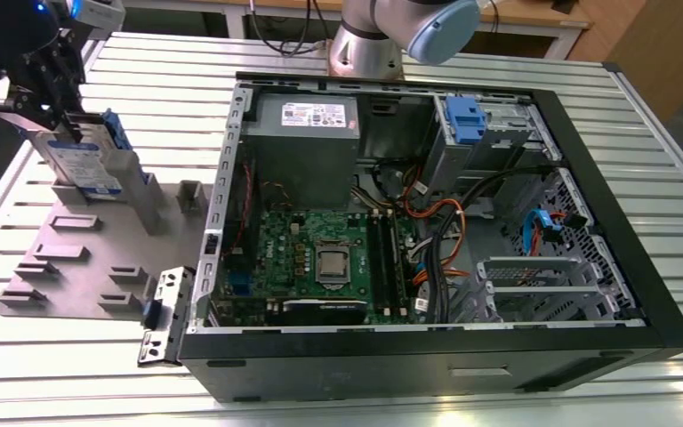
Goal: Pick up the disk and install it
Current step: 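Pick up the disk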
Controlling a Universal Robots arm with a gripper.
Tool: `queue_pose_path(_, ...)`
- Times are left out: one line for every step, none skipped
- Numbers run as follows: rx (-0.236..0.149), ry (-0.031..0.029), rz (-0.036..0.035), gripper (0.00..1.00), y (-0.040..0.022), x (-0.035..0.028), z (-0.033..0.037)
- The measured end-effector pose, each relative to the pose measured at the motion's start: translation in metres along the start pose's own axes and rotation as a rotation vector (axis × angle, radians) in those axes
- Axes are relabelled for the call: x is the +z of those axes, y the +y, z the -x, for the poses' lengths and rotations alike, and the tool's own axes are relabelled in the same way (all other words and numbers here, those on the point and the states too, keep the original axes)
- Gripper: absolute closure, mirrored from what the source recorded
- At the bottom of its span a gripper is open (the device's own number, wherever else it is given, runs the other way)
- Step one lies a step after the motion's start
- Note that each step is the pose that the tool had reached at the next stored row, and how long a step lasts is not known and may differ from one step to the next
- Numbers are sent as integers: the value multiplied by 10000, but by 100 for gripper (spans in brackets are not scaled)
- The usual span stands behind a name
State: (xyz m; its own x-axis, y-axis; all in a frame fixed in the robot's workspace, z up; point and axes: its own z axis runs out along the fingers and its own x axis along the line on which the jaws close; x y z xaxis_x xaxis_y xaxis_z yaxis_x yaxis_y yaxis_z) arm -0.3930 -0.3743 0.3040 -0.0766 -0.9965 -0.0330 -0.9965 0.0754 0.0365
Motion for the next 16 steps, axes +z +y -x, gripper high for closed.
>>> queue_pose_path(1, 0, 0, 65, 1, -7, 0)
queue_pose_path(0, 0, 0, 65, 1, -15, 0)
queue_pose_path(0, 0, 0, 65, 1, -25, 1)
queue_pose_path(1, 0, 0, 65, 1, -36, 1)
queue_pose_path(0, 0, -1, 65, 1, -40, 1)
queue_pose_path(0, -1, -2, 65, 1, -39, 1)
queue_pose_path(0, 0, 0, 65, 2, -53, 2)
queue_pose_path(0, 0, -1, 65, 3, -65, 2)
queue_pose_path(0, 0, 0, 65, 3, -65, 2)
queue_pose_path(0, 0, 0, 65, 3, -65, 2)
queue_pose_path(1, 0, -1, 65, 2, -65, 2)
queue_pose_path(0, 0, 0, 65, 3, -66, 2)
queue_pose_path(0, 0, -1, 65, 2, -66, 2)
queue_pose_path(0, 0, -1, 65, 3, -66, 2)
queue_pose_path(0, 0, 0, 65, 3, -66, 2)
queue_pose_path(0, 0, 0, 65, 3, -68, 2)
